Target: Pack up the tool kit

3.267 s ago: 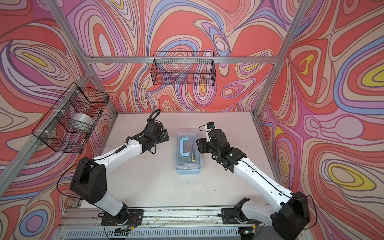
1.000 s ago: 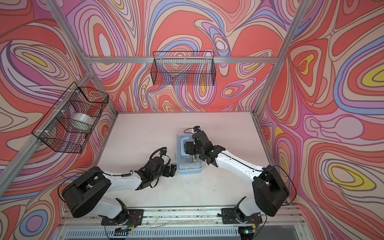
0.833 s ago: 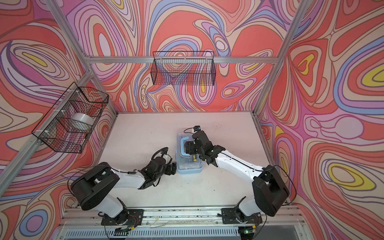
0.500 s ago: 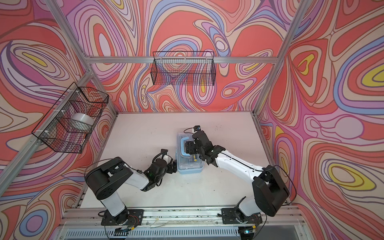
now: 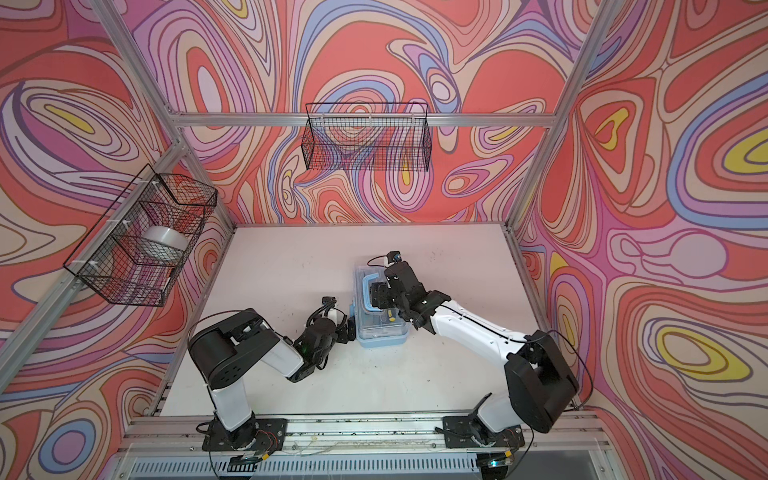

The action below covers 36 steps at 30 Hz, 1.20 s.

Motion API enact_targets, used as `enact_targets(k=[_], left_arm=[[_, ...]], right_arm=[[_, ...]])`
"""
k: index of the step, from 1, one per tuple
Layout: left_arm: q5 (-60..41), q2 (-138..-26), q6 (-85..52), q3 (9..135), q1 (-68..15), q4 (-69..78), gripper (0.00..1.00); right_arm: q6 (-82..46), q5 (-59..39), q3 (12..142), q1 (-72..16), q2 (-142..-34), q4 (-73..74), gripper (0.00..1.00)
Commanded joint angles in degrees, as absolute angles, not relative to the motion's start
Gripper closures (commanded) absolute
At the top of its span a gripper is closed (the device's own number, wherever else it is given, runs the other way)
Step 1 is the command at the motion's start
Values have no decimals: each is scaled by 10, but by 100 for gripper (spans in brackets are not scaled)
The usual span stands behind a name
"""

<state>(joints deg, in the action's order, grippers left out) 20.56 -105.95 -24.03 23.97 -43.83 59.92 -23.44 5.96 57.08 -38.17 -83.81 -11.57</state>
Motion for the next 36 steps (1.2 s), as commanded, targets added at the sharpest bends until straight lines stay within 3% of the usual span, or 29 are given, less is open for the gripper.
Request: enact_targets(k=[1, 36], left_arm=[[232, -1063, -253, 232, -440, 535, 10], [218, -952, -261, 250, -384, 451, 12]], right_arm=[[-231, 58, 572, -380, -839, -124, 20], [-230, 61, 563, -380, -842, -133, 20]])
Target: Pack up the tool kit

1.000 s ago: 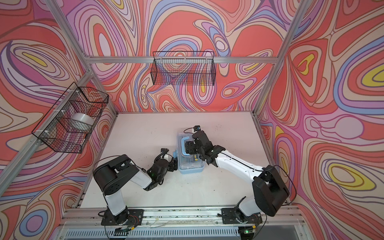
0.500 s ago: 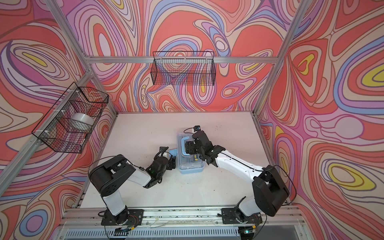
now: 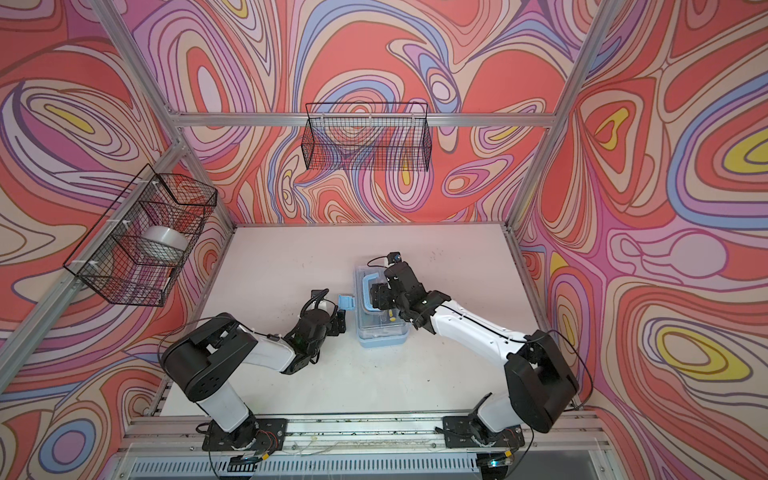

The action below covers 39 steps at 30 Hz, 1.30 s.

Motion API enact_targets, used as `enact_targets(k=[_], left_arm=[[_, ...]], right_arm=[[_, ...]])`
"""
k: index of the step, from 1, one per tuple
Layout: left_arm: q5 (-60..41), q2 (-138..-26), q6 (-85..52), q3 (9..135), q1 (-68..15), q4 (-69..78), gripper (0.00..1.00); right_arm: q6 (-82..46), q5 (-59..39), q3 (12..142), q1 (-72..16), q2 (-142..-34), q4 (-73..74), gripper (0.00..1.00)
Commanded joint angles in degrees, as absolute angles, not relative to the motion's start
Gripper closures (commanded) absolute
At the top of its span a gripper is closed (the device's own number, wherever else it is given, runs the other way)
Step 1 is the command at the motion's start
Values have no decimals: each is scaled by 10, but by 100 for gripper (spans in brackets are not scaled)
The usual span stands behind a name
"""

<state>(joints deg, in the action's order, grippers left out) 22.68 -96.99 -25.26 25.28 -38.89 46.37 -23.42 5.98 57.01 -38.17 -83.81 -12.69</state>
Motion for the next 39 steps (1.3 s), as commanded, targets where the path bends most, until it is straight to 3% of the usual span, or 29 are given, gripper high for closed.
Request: enact_targets(k=[1, 25, 39], left_arm=[[215, -947, -262, 252, -383, 447, 12], [138, -848, -309, 287, -382, 360, 17], [102, -843, -363, 285, -383, 366, 26]], right_arm=[[-230, 62, 563, -380, -843, -133, 20], [-234, 56, 548, -380, -838, -121, 20], [-237, 56, 540, -380, -835, -115, 20]])
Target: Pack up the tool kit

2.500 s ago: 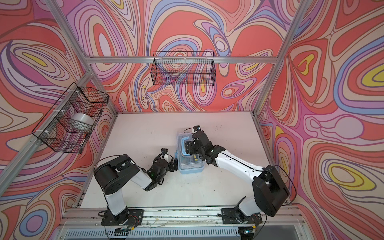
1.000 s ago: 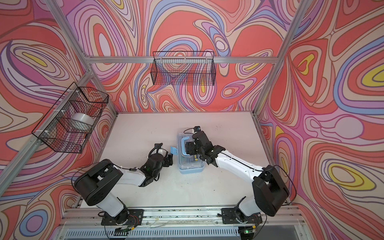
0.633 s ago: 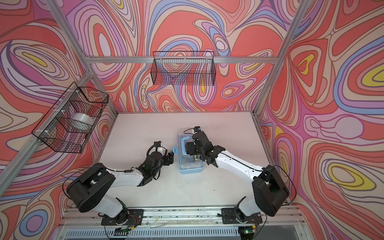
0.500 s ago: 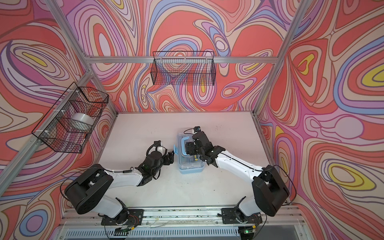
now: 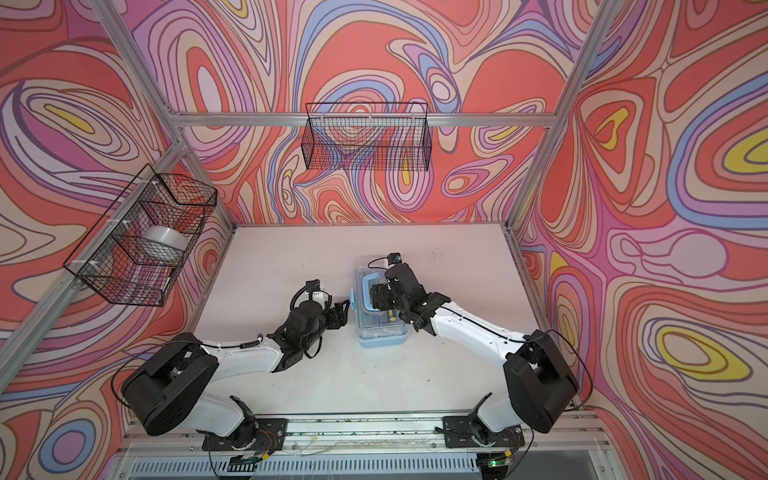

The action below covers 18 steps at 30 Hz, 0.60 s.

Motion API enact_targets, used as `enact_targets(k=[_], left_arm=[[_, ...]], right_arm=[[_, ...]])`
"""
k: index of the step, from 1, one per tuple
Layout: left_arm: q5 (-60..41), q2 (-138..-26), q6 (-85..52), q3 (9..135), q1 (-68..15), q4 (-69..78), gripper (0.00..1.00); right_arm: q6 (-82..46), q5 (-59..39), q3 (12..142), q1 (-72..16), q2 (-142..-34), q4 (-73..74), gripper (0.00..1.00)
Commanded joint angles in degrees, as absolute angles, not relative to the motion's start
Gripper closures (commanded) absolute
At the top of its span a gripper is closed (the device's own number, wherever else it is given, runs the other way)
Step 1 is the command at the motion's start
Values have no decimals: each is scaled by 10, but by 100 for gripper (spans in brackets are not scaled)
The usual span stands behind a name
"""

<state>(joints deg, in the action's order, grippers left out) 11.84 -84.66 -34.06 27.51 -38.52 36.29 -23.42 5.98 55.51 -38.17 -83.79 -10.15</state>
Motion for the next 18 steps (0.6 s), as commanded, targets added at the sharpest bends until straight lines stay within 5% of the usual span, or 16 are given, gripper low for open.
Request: enact_targets(k=[1, 18], left_arm=[[102, -842, -364, 283, -383, 368, 26], [99, -847, -396, 282, -383, 384, 30]], right_arm=[[-237, 56, 539, -380, -835, -115, 20], [-241, 59, 532, -380, -832, -112, 20]])
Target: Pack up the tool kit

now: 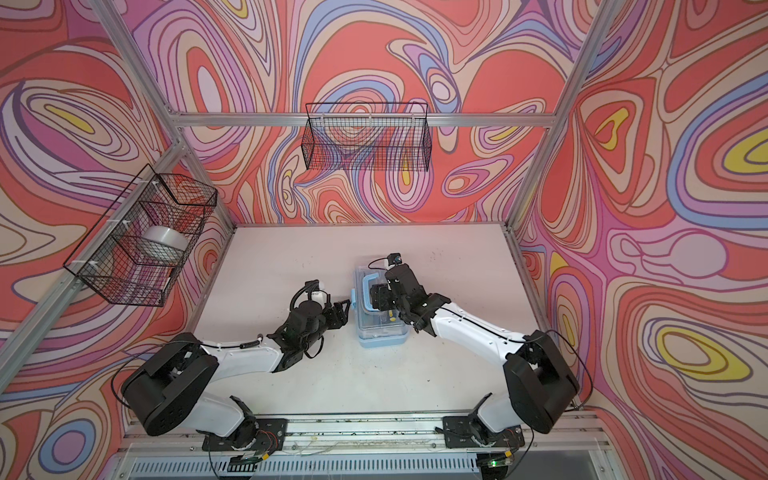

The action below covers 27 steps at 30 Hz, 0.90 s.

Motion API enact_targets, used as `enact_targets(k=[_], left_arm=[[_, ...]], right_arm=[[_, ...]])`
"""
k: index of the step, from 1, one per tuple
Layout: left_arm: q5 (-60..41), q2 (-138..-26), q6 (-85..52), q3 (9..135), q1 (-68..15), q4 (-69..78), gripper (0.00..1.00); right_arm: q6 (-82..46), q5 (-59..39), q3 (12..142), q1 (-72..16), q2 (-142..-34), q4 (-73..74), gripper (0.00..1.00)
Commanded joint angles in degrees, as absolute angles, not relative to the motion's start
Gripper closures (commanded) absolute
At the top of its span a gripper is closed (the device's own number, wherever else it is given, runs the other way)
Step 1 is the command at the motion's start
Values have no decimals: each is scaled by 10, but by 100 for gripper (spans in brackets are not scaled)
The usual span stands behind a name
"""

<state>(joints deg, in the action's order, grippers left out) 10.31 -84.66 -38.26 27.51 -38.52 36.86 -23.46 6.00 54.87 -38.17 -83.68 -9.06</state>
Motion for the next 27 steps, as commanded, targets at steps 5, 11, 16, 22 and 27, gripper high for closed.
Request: enact_targets(k=[5, 11, 16, 22, 27], left_arm=[[95, -850, -397, 289, -382, 379, 30], [85, -856, -403, 315, -382, 377, 31], [80, -859, -406, 321, -383, 379, 33], [67, -871, -411, 317, -382, 393, 43], [80, -863, -414, 316, -372, 349, 44]], right_arm=[[-241, 60, 530, -380, -832, -113, 20], [-241, 66, 533, -380, -838, -115, 20], [-240, 65, 535, -380, -843, -115, 20], [-238, 71, 535, -380, -843, -117, 20], [-240, 69, 537, -380, -843, -120, 20]])
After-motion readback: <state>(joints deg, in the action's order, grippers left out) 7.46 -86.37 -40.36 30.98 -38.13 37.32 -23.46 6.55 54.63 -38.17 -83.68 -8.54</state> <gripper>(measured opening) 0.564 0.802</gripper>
